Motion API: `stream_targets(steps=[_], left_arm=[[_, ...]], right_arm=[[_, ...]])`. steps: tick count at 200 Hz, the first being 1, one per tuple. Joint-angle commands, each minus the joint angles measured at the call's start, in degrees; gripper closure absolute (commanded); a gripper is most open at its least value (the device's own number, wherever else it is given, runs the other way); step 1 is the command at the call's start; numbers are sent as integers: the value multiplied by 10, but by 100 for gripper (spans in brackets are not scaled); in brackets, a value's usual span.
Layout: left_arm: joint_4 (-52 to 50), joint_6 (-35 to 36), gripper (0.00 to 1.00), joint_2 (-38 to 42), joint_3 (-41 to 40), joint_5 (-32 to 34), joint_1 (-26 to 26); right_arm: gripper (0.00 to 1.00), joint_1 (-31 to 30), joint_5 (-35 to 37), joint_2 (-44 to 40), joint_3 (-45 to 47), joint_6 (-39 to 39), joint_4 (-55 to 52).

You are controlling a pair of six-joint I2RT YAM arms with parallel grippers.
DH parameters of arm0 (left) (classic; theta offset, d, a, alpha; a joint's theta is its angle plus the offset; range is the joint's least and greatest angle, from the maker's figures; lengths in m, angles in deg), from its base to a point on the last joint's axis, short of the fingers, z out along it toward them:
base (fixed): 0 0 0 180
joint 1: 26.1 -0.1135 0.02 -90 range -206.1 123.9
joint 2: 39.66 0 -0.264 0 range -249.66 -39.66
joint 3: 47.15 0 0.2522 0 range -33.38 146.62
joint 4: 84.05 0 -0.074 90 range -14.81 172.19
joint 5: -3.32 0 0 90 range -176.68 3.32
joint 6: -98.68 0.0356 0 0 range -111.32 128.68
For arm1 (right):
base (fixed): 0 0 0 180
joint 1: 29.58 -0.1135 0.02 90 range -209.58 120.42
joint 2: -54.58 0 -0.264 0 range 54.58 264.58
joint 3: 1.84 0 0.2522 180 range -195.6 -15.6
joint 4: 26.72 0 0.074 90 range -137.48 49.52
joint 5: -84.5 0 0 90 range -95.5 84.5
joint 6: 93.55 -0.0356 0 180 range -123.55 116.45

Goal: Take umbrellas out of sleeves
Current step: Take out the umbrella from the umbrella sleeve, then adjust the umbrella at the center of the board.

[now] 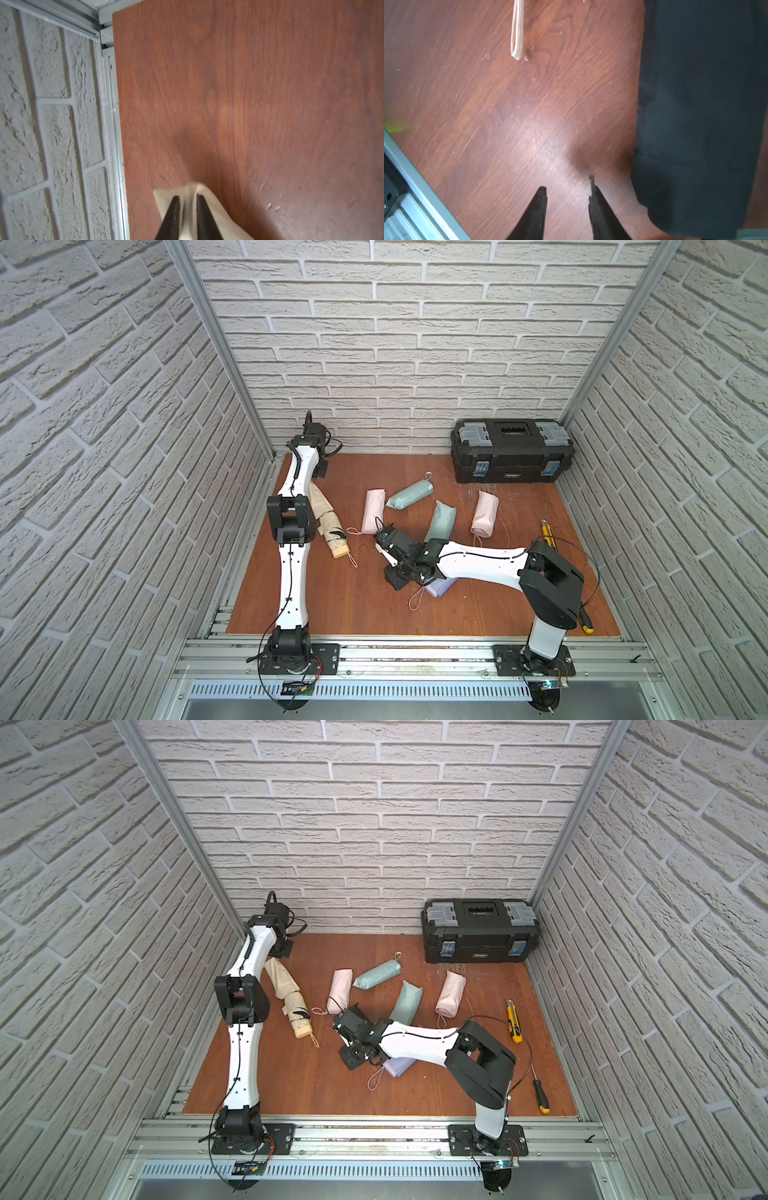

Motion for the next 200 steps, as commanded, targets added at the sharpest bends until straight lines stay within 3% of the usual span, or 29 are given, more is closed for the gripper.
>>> stream_targets(steps=[1,53,80,101,122,174,200], left_arm=[[32,33,77,-20,21,48,13],[39,13,58,-14,33,59,18],[24,-65,48,42,-6,-23,2],[41,-151,45,123,-103,-151,-24],[118,-206,45,230,-261,-277,-40],[181,-233,43,412,-476,-345,-42],[244,-259,42,512,-598,-375,-51]], right_arm=[[62,-5,9,-22,16,-1,14],[63,-5,7,-25,27,-9,21],[64,-4,8,-11,-17,16,7],[64,2,-8,17,-77,36,-12],[63,10,-35,51,-140,43,-25],[62,14,-64,157,-310,66,-90],[50,17,-75,213,-400,66,-115]])
